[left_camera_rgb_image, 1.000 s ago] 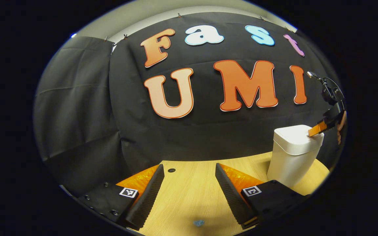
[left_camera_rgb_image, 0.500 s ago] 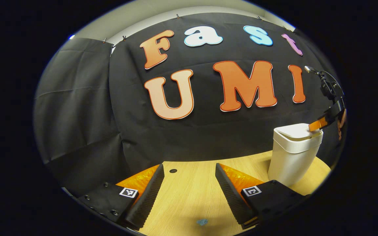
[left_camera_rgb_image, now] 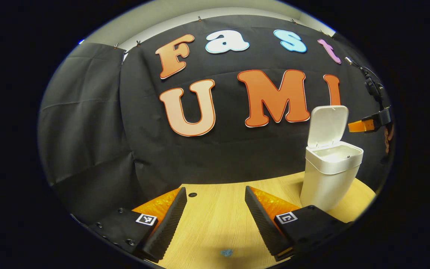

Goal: Press the lid of the desktop garbage bin to open it, pick up the crumpled paper on the desktop and throw it into the bin, then pick up the pop can on the desktop and drop it into the bin, and finally close the garbage bin lid.

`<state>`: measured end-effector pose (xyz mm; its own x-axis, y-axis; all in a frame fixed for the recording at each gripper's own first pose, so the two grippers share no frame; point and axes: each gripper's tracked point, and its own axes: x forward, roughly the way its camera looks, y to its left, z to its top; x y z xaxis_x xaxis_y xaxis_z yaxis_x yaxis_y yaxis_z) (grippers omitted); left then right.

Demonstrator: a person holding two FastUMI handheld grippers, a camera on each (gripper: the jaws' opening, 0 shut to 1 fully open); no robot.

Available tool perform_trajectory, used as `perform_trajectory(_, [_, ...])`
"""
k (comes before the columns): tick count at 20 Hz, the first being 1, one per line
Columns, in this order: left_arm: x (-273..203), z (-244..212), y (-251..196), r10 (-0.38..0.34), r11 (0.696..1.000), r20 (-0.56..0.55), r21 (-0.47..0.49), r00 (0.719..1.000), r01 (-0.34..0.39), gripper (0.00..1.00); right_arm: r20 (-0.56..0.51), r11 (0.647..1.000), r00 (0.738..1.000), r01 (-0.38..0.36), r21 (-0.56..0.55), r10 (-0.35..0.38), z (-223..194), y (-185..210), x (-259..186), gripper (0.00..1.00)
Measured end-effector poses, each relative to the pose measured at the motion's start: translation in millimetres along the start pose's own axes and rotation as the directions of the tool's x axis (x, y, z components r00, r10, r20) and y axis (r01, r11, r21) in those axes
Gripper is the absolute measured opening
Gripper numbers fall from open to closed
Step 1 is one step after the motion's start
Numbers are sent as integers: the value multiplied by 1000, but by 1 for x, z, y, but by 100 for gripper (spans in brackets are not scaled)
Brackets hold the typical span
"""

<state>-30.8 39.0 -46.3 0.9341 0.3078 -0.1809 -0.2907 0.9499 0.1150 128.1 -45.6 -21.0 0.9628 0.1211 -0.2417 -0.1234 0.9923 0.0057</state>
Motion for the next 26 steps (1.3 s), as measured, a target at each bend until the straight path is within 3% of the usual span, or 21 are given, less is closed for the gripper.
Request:
perform_trajectory(8, [-1, -6, -11, -25, 1000, -20, -8, 999, 25, 100, 59, 999, 997, -49, -17, 50, -11, 19, -20, 1])
perform_trajectory(17, [5, -28, -29, -61, 998, -102, -15, 993, 60, 100, -31, 989, 988, -149, -19, 148, -60, 46, -36, 4])
perform_trajectory(20, [8, -44, -37, -88, 996, -161, -24, 983, 85, 100, -73, 986, 983, -168, -11, 167, -79, 54, -40, 11])
perform_trajectory(24, [18, -70, -45, -119, 993, -262, -24, 958, 117, 100, -99, 986, 981, -167, -12, 165, -95, 56, -52, 33])
perform_trajectory(26, [21, -83, -52, -139, 990, -303, -27, 943, 138, 100, -105, 986, 980, -169, -6, 168, -100, 60, -56, 34])
